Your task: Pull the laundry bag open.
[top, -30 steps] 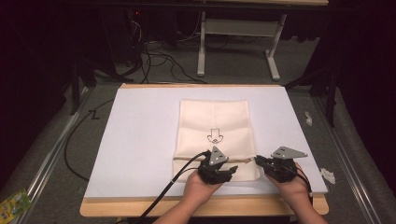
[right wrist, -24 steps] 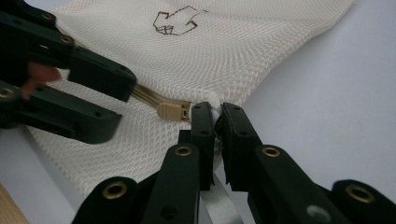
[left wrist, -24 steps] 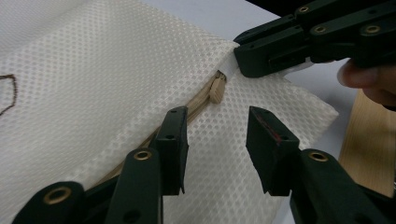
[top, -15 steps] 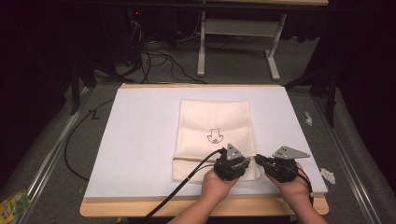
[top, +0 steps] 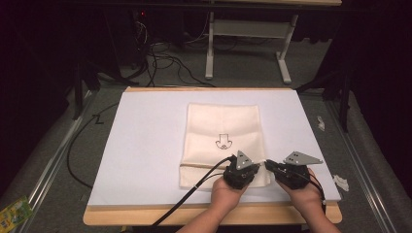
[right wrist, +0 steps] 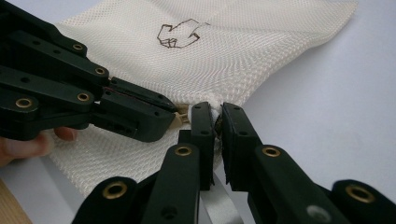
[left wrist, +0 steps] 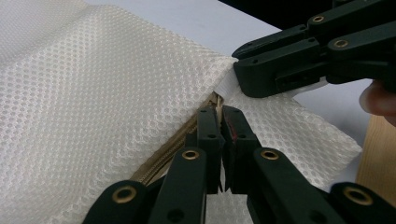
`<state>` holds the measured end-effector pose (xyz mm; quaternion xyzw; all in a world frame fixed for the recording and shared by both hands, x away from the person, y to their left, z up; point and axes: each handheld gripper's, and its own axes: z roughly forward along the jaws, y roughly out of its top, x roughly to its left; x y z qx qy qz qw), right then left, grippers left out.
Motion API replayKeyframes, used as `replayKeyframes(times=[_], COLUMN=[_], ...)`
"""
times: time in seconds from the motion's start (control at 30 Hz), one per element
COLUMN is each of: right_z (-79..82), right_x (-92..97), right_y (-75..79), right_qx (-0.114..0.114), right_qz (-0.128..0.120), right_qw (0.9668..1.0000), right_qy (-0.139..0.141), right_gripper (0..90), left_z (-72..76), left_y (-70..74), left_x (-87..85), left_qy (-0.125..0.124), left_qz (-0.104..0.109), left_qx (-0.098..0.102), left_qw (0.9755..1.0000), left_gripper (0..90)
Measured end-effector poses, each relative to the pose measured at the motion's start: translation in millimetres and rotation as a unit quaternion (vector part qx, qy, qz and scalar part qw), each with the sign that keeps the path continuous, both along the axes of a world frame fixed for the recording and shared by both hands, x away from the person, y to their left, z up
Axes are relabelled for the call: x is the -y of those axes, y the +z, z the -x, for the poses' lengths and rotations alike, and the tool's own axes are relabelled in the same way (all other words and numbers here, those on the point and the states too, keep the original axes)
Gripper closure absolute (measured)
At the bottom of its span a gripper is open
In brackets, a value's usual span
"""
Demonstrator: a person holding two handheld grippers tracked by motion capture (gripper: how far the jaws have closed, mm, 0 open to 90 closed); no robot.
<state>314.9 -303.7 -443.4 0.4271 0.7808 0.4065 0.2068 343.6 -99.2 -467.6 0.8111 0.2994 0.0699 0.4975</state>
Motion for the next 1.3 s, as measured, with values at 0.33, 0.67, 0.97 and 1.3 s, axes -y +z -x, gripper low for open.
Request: replayKeyframes(times=[0.33,0.67,0.97,1.3], right_z=[-0.9,0.2,-0.7,-0.7], right_x=[-3.5,-4.8,-2.1,-5.3], right_y=[1.2,2.0,2.1,3.1], right_qx=[0.002,0.003,0.005,0.001], right_qz=[0.005,-0.013,-0.017,-0.027], right_qw=[1.0,0.9999,0.9998,0.9996], right_qy=[0.003,0.008,0.006,0.007], right_gripper=[85.6,85.7,85.7,86.1], left_z=[-3.9,-8.6,-8.8,-13.7], left_y=[-2.1,-10.6,-7.8,-6.7], left_x=[-7.1,-7.0,-11.5,-19.0], left_qy=[-0.004,0.004,-0.004,-0.014], left_qz=[0.021,0.073,0.075,0.075], left_qx=[-0.023,-0.078,-0.077,-0.094], left_qw=[0.9995,0.9943,0.9942,0.9926], left_gripper=[87.3,80.8,87.3,87.5])
